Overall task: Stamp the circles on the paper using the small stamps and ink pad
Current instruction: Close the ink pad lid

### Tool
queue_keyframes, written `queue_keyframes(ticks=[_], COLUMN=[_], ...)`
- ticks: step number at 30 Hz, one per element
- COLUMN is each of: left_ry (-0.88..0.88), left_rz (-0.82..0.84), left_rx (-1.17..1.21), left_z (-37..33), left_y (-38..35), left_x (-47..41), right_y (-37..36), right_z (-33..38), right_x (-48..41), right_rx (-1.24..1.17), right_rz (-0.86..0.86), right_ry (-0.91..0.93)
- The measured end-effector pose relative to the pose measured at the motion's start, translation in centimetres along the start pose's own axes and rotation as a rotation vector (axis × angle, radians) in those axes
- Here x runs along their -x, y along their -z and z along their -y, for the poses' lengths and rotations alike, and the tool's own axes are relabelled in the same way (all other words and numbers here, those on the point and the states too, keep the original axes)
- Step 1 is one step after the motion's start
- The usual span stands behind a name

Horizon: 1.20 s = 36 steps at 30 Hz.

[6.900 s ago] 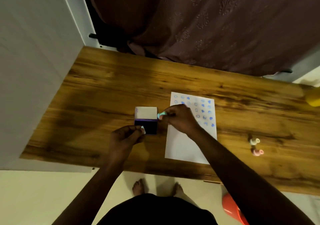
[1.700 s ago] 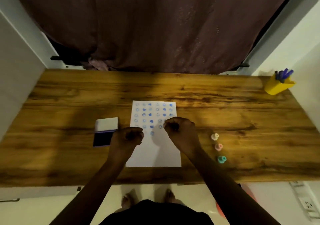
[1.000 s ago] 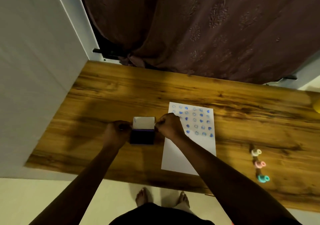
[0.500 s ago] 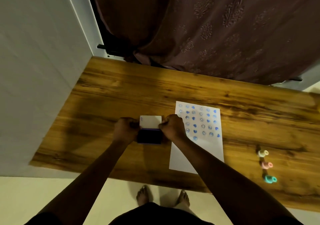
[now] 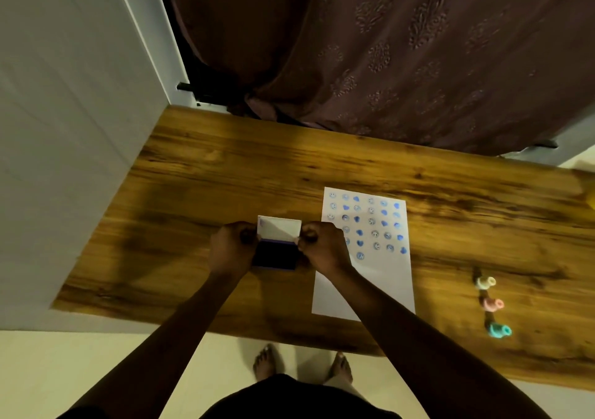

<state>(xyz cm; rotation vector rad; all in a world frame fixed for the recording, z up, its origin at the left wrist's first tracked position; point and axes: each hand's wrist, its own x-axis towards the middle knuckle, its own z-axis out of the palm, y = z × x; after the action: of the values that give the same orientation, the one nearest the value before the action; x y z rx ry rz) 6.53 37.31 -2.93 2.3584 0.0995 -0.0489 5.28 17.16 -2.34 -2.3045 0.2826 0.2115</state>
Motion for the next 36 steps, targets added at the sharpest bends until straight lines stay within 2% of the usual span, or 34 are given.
queue_keyframes(ticks=[6,15,19,24,30,36], left_ry=[-0.073,-0.026,0.009,-0.061,-0.055,0.092], left_rz=[-0.077,0.072,0.074,0.051,0.015,0.062], left_rx=[0.021,0.156,0.262,0.173,0.149,0.226], left_z=[0.1,1.4,1.6,1.3,1.4,0.8], left_y=[0.2,1.3,1.3,0.7,0.2,0.0], left_x=[1.4,2.4,2.9,3.5,3.8,4.0], right_y=[0.1,-0.8,-1.4,-1.6,-1.5,-1.0], right_z=[-0.3,-0.7,-0.6,-0.3,0.1,0.1], right_x=[1.5,4.3,5.1,5.4,5.1,4.5], right_rx=[-0.055,-0.001,0.021,0.015,0.034,-0.119], right_rz=[-0.048,-0.046,-0.053,-0.070,-0.025,0.015], right_ry=[0.056,0.058,0.039,0.045,0.026,-0.076])
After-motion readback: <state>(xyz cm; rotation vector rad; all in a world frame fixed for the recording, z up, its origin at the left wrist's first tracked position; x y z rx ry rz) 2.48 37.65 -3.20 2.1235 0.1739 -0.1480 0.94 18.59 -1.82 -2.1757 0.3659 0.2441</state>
